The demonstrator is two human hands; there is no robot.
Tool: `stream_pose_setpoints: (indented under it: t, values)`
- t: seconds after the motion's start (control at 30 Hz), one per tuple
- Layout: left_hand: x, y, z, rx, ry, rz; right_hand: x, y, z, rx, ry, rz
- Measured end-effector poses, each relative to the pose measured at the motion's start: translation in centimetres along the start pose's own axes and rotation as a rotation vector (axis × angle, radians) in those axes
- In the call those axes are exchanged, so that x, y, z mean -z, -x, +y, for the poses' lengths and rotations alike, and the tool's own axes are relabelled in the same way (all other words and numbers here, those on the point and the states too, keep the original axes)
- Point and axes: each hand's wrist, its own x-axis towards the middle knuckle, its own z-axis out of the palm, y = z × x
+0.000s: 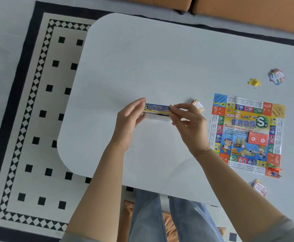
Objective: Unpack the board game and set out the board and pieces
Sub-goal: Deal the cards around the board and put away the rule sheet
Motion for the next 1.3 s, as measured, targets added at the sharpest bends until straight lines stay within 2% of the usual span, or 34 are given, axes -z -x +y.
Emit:
stream_pose_setpoints:
  t: [0.17,0.43,0.6,0.67,0.8,0.93,1.1,1.17,1.3]
  values:
    - [-0.2,-0.4,-0.7,-0.064,-0.115,0.055,0.0,-0.3,-0.9,-0.196,-0.178,-0.031]
    - [-0.3,-0.6,-0.8,-0.108,-0.182,0.072,-0.5,-0.6,-0.9,-0.300,-0.274,-0.020]
    - [1.1,-0.4,-0.7,0.062,-0.282,-0.244,0.2,0.2,-0.5,-0.197,-0.067,-0.118]
    - [1.7,0.0,-1.1,0.035,-0.387,-0.261,0.2,0.5,0.0,-0.151,0.006,-0.145]
    - [2.2,-0.1,-2.1,-0.072,-0.495,-0.038,-1.1,-0.1,0.0,-0.289,-0.111,-0.068]
    - [4.0,-0.7,-2.3,0.015,-0.342,0.078,-3.9,-1.1,-0.2,-0.493,-0.277,-0.107]
    - [6.2,-4.2,-4.5,0.100,-0.252,0.278,-9.2,-1.5,1.8,-0.682,-0.268,-0.144]
    - [6.7,-6.3,-5.4,0.082,-0.318,0.323,-11.2,-1.2,2.6,-0.720,-0.177,-0.159]
    - [8.6,-9.1,-7.0,-0.104,-0.729,0.440,-13.5,-0.6,3.0,-0.774,-0.130,-0.163]
